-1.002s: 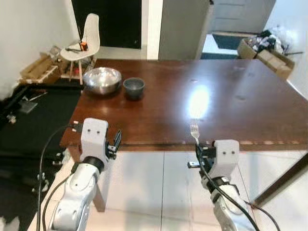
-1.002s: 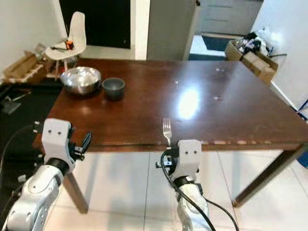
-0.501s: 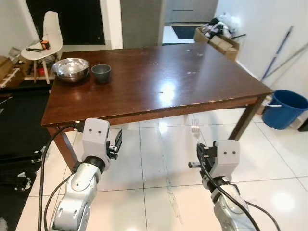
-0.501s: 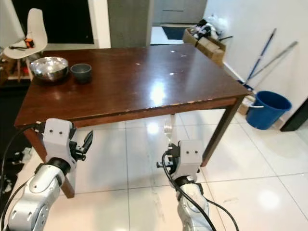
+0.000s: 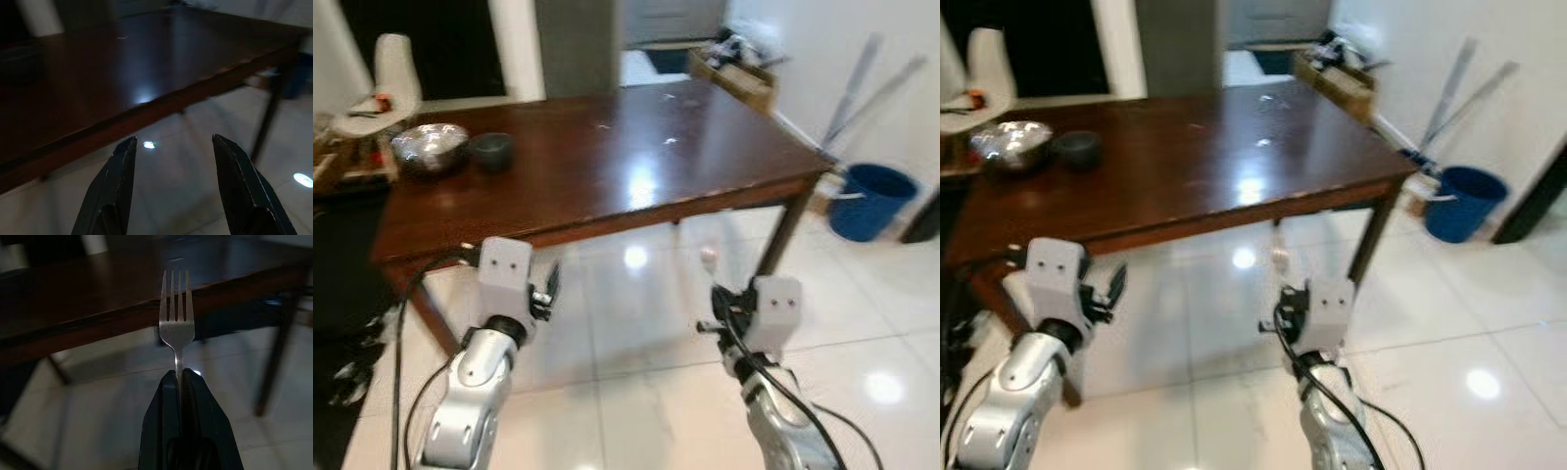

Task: Setting the table

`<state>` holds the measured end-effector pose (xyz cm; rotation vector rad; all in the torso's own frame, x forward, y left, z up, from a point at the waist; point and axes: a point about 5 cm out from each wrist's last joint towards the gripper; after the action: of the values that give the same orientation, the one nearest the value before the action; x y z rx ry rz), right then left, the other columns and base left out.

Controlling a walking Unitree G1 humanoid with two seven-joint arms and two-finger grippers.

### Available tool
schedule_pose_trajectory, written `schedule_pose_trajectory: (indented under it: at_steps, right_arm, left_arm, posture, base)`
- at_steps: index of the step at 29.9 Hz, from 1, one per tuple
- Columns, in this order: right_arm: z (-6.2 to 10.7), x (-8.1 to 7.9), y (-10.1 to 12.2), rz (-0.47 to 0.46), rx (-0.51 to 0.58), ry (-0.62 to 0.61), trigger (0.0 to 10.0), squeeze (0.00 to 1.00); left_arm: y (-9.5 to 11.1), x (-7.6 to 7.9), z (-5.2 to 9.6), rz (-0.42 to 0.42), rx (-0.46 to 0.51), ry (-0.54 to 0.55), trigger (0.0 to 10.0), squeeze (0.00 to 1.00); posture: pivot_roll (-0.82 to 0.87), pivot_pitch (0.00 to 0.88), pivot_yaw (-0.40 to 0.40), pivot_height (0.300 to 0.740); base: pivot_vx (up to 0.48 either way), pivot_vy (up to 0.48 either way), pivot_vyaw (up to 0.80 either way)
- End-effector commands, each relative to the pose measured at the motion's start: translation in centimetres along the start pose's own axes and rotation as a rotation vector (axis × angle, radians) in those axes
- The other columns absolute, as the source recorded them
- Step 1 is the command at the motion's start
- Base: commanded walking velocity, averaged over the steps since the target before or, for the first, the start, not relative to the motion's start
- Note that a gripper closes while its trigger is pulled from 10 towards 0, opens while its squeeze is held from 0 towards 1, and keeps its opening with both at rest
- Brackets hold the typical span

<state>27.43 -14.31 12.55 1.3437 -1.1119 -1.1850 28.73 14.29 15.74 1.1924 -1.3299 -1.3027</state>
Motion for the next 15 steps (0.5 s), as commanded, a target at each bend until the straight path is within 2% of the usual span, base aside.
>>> schedule_pose_trajectory:
  at_steps: [1, 6, 9, 10, 11, 15]
  right_arm:
    - [0.1, -0.3, -0.4, -0.016, -0.015, 0.008, 10.0, 0.0]
    - [0.3, -0.3, -0.6, -0.004, -0.026, 0.017, 10.0, 0.0]
    - [0.5, -0.3, -1.3, 0.01, -0.049, 0.024, 10.0, 0.0]
    - [0.5, -0.3, -1.3, 0.01, -0.049, 0.024, 10.0, 0.0]
    - [0.6, -0.1, -1.5, 0.014, -0.057, 0.022, 10.0, 0.0]
    - [0.6, 0.0, -1.5, 0.013, -0.058, 0.021, 10.0, 0.0]
  left_arm:
    - [-0.9, -0.3, 0.2, 0.007, -0.038, 0.013, 10.0, 0.0]
    - [-2.3, -0.7, 0.5, 0.001, -0.085, 0.029, 10.0, 0.0]
    - [-4.4, -1.1, 1.0, -0.021, -0.154, 0.043, 10.0, 0.0]
    - [-4.4, -1.1, 1.0, -0.021, -0.154, 0.043, 10.0, 0.0]
    - [-5.8, -1.3, 1.7, -0.036, -0.204, 0.054, 10.0, 0.0]
    - [-6.3, -1.4, 2.0, -0.04, -0.218, 0.055, 10.0, 0.0]
  posture:
    - [-0.03, 0.0, 0.061, 0.74]
    - [-0.03, 0.0, 0.06, 0.74]
    - [-0.03, 0.0, 0.06, 0.74]
    - [-0.03, 0.0, 0.06, 0.74]
    - [-0.03, 0.0, 0.059, 0.74]
    - [-0.03, 0.0, 0.059, 0.74]
  base:
    - [0.0, 0.0, -0.78]
    - [0.0, 0.0, -0.78]
    - [0.0, 0.0, -0.78]
    - [0.0, 0.0, -0.78]
    - [0.0, 0.0, -0.78]
    - [0.0, 0.0, -0.78]
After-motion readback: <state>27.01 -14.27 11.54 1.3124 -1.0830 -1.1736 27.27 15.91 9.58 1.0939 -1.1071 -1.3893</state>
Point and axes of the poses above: a point about 5 cm out from each wrist's last joint towards the gripper, its own z axis pointing back from the gripper into the wrist, its own y axis along the axis of the wrist's last joint, x = y × z, and after that the axes turned 2 degrees about z, right-handed
